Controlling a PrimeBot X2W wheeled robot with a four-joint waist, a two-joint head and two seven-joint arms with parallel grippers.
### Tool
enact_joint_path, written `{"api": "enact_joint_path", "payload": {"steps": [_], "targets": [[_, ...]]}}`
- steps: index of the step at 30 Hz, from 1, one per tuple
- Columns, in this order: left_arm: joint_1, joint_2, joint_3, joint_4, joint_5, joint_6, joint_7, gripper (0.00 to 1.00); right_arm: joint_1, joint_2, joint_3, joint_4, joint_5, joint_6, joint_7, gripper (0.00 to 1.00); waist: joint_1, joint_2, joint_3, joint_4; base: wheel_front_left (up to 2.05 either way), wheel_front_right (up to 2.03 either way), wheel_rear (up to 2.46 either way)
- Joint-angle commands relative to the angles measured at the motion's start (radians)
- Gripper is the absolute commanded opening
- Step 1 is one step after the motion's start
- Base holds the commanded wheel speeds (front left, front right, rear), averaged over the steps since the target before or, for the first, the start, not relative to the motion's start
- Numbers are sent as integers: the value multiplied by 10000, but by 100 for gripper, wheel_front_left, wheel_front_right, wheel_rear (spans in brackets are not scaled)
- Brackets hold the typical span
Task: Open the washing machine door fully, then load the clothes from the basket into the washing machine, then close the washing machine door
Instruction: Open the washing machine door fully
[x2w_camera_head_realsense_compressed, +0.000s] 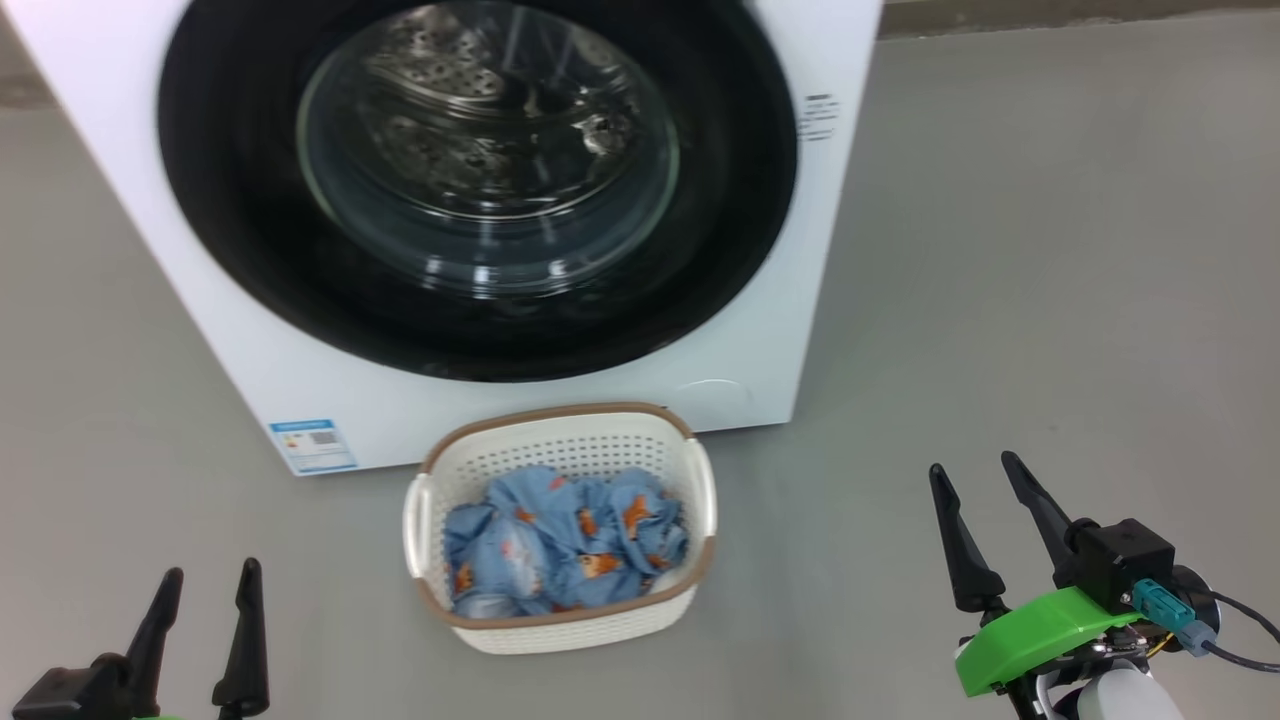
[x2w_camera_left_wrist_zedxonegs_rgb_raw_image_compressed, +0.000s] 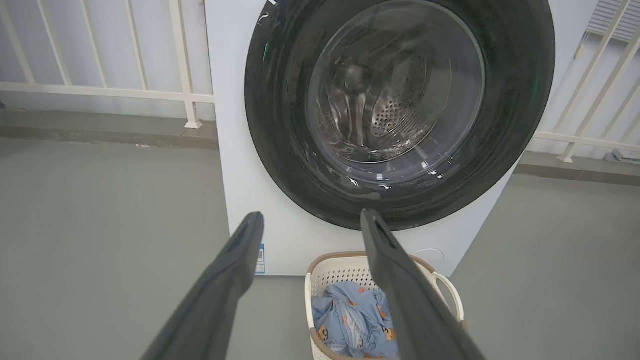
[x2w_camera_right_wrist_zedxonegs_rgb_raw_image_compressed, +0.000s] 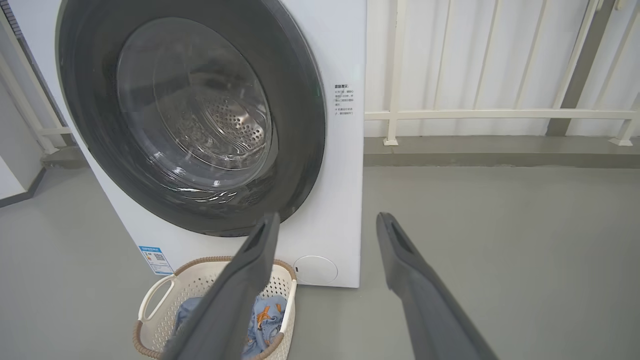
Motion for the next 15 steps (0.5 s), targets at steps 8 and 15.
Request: {"api": "enact_joint_path", "payload": {"steps": [8, 15], "targets": [[-537, 111, 775, -516, 132, -33, -95, 100, -336, -30, 179, -339, 132, -11, -132, 100, 0, 0, 117, -1, 117, 116, -233], [-431, 67, 698, -800, 265, -33, -95, 100, -373, -30, 199, -422, 220, -11, -132, 100, 0, 0, 156, -50, 67, 67, -133]]}}
